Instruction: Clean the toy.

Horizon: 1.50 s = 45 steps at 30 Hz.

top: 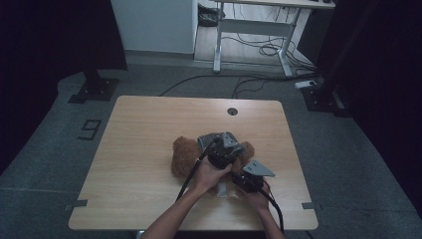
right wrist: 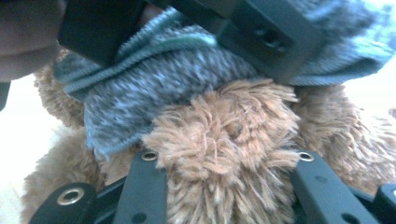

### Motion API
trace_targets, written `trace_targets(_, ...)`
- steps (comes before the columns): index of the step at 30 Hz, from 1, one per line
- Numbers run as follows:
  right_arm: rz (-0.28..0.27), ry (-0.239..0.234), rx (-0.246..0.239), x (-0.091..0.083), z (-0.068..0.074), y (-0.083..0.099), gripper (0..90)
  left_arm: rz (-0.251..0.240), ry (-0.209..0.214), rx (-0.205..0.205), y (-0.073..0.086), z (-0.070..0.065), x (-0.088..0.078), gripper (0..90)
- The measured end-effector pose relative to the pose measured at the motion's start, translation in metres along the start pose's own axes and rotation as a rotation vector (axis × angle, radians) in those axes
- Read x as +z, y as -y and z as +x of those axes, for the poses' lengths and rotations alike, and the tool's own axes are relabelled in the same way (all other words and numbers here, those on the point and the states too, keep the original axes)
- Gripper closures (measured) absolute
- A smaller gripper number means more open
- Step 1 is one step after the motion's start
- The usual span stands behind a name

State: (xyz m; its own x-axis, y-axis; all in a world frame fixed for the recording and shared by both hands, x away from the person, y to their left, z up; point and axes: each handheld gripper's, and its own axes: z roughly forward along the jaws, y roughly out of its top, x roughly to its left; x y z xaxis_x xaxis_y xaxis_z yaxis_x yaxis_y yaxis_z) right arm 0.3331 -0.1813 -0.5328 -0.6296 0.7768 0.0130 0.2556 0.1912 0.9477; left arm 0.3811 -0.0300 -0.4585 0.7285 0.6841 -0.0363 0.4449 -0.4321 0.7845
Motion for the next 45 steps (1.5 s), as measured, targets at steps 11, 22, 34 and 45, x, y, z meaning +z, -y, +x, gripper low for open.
trace_targets(11,-0.009,-0.005,0.011,-0.007,0.002,0.006,63.5,0.0,-0.076,-0.039,0.021,0.031,-0.034,80.8)
trace_targets(22,-0.004,-0.015,0.027,-0.009,0.002,0.006,62.9,-0.075,-0.108,-0.154,0.067,0.087,-0.084,80.9)
trace_targets(34,0.002,-0.021,0.035,-0.009,0.001,0.005,62.5,-0.088,-0.166,-0.223,0.111,0.11,-0.11,80.7)
trace_targets(45,0.002,-0.026,0.059,-0.008,-0.003,0.005,62.4,-0.138,-0.121,-0.215,0.093,0.103,-0.118,80.6)
